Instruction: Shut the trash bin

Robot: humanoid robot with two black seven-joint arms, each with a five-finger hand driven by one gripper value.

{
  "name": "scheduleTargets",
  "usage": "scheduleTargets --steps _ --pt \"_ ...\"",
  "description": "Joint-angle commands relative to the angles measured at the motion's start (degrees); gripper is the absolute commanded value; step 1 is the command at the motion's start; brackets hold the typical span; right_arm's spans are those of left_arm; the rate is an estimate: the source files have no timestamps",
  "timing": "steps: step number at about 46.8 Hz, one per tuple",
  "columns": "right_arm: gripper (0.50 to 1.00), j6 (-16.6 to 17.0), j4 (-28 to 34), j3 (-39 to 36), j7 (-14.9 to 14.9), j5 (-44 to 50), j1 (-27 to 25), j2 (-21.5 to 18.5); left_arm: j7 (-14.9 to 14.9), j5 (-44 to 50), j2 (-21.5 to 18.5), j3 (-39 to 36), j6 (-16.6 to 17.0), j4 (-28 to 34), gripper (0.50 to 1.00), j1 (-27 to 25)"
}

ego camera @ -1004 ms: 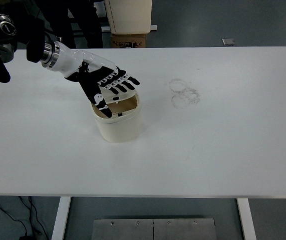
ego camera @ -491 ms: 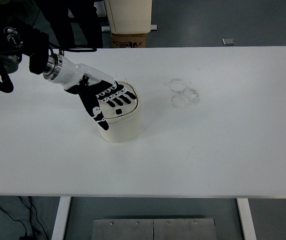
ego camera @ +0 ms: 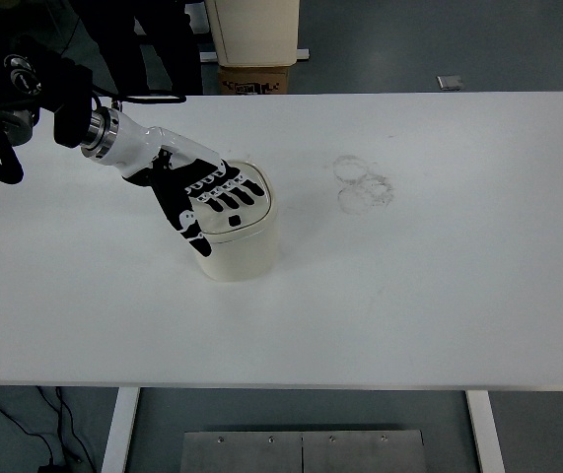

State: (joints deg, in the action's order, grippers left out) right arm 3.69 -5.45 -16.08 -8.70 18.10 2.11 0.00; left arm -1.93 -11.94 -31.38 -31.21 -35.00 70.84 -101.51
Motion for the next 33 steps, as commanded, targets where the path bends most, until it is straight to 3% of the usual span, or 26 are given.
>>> scheduleTargets --steps 1,33 --pt "0.991 0.0 0.0 0.0 0.0 0.0 0.0 0.0 0.0 0.0 0.2 0.0 0.0 0.0 1.000 0.0" --pt "0.991 0.0 0.0 0.0 0.0 0.0 0.0 0.0 0.0 0.0 -0.3 0.2 0.0 -0.7 1.000 0.3"
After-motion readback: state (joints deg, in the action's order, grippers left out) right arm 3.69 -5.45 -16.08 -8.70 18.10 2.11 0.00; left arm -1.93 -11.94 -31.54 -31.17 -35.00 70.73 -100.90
